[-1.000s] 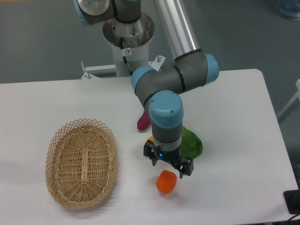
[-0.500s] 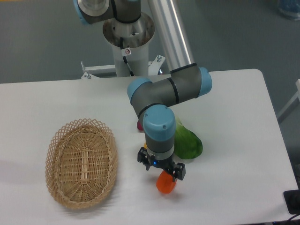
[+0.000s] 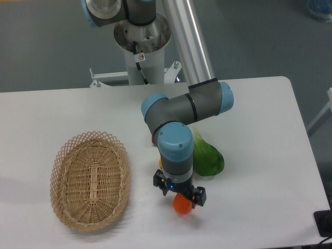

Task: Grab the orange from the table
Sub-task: 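Close the gripper fingers on the orange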

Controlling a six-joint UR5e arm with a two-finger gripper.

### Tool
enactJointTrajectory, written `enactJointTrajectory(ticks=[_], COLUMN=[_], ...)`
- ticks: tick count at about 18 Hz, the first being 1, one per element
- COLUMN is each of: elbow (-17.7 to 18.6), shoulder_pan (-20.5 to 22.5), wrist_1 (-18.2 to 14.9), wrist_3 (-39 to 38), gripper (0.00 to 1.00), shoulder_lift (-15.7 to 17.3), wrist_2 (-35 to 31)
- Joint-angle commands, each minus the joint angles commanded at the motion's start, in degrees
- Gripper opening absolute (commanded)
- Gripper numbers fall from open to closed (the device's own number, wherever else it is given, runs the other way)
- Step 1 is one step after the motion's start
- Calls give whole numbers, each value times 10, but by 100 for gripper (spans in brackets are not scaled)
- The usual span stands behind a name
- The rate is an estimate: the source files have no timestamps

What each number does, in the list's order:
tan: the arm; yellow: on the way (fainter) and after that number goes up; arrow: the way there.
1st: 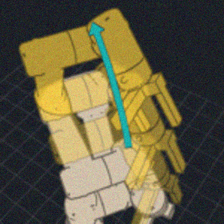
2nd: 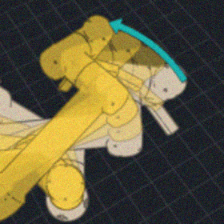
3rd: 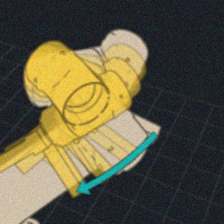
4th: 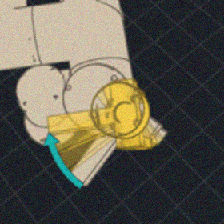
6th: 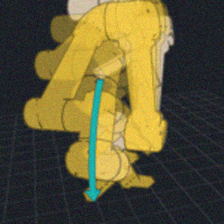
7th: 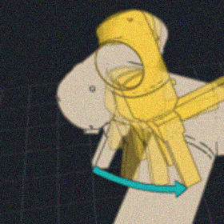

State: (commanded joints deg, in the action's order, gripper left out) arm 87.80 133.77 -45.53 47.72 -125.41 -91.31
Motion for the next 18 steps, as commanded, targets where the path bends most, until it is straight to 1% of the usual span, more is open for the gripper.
enactJointTrajectory(ticks=[1,7,9,11,16,18], elbow=[2,2,1,1,5,6], shoulder_pan=[0,0,-1,0,0,-1], wrist_1=[2,4,4,4,5,5], wrist_3=[0,-5,-5,-7,-5,-6], gripper=[100,99,91,77,70,62], shoulder_lift=[0,-4,-4,-4,-4,-3], wrist_2=[-11,-21,-24,-24,-24,-24])
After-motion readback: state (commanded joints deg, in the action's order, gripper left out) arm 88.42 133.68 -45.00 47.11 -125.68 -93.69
